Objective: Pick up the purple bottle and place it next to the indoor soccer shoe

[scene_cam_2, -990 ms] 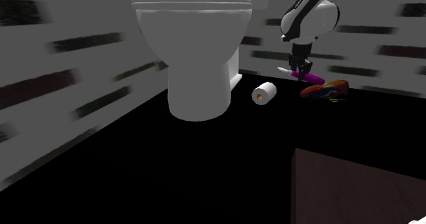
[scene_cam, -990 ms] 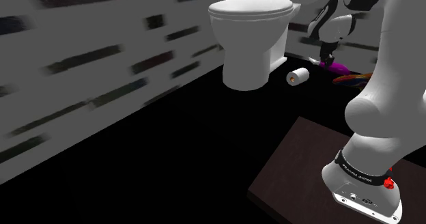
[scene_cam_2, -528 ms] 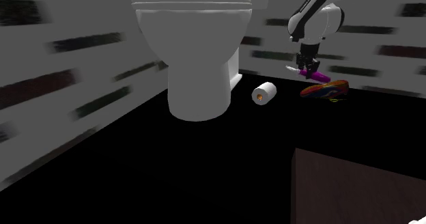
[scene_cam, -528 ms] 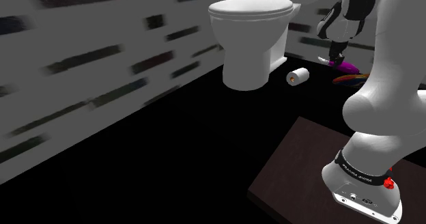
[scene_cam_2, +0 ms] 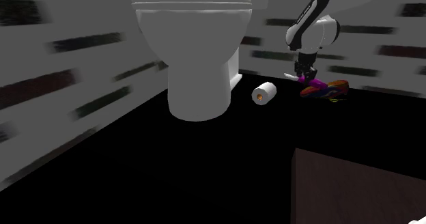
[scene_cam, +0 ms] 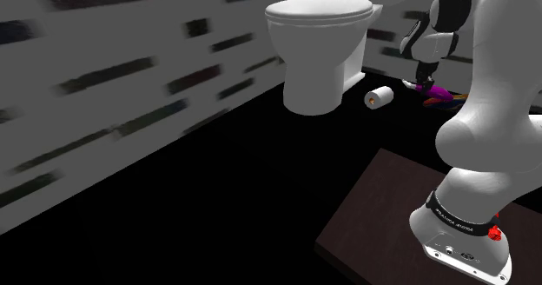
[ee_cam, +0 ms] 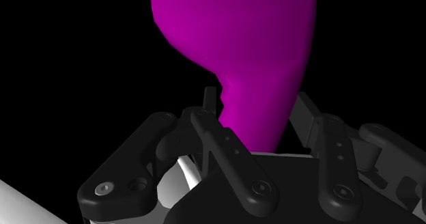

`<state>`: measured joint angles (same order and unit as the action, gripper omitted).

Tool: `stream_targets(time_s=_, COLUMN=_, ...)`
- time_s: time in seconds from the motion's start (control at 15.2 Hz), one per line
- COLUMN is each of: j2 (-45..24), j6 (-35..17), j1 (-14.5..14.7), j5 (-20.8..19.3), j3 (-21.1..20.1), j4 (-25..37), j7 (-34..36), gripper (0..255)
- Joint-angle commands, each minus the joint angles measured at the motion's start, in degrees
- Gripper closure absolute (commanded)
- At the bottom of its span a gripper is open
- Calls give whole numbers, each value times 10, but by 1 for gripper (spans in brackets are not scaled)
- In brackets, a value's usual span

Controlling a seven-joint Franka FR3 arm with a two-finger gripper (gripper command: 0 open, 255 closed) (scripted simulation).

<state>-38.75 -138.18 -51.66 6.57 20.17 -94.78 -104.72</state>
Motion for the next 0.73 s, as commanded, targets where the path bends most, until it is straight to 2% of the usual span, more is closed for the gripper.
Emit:
stream_targets(time_s=0.0, j2=-8, j6=-12, j1=-2, j5=2, j3=-2, j4=-3, j7=-1, gripper=255)
stream_targets(time_s=0.66, j2=-62, j6=-58, j1=-12, j5=15, j3=-16, j4=4, j7=-2, gripper=255)
